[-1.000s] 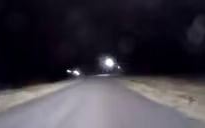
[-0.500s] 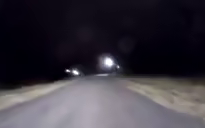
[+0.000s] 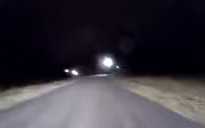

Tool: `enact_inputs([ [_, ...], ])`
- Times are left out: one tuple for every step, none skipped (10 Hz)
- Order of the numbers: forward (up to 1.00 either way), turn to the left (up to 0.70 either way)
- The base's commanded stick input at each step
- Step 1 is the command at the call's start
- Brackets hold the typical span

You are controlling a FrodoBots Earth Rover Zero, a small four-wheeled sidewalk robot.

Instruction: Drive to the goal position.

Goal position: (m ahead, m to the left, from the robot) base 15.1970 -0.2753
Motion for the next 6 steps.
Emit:
enact_inputs([
  [1.0,0.0],
  [1.0,0.0],
  [1.0,0.0],
  [1.0,0.0],
  [1.0,0.0],
  [1.0,0.0],
])
